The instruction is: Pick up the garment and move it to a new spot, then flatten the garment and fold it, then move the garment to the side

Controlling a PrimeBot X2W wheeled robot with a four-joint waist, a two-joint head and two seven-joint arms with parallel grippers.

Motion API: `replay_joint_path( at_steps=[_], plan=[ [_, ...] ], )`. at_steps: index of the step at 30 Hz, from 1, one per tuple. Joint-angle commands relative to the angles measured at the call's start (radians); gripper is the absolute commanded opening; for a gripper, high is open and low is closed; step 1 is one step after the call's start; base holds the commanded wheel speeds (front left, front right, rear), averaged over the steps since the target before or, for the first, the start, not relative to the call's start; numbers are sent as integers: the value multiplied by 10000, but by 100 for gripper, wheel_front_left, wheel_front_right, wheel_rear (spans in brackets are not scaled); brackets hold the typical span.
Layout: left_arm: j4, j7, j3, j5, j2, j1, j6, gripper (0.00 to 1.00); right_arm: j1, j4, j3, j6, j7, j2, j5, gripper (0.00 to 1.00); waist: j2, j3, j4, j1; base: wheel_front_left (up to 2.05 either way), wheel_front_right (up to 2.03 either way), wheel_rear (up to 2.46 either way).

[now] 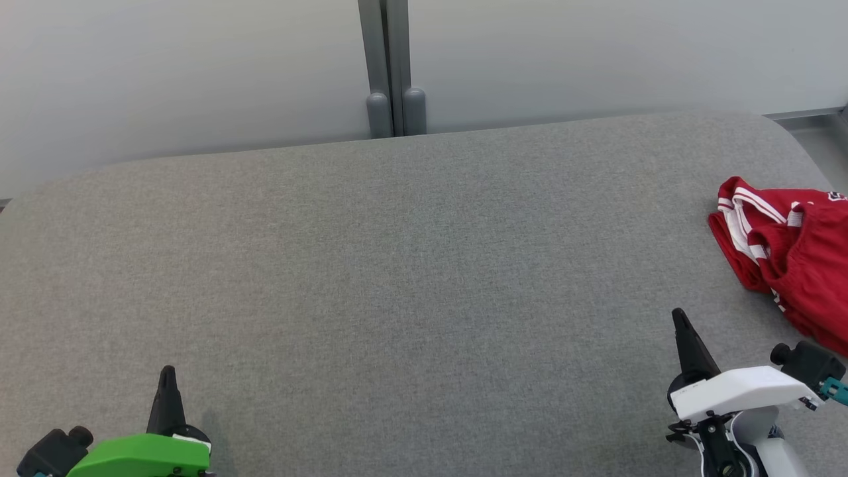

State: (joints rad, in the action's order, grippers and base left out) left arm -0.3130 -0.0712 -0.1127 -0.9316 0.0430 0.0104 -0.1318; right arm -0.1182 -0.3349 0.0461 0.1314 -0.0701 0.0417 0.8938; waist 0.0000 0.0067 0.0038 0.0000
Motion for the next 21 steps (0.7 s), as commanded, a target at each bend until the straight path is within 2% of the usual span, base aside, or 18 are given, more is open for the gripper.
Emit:
replay_joint_path(
  at_steps=[1,21],
  plan=[
    [150,75,-16,-309,75,257,8,0,-43,174,61,-4,78,60,348,0,0,-1,-1,0,0,0,0],
    [338,655,-22,-2410,87,530,11,0,11,426,268,-6,651,76,2554,0,0,-10,-10,0,0,0,0]
  ],
)
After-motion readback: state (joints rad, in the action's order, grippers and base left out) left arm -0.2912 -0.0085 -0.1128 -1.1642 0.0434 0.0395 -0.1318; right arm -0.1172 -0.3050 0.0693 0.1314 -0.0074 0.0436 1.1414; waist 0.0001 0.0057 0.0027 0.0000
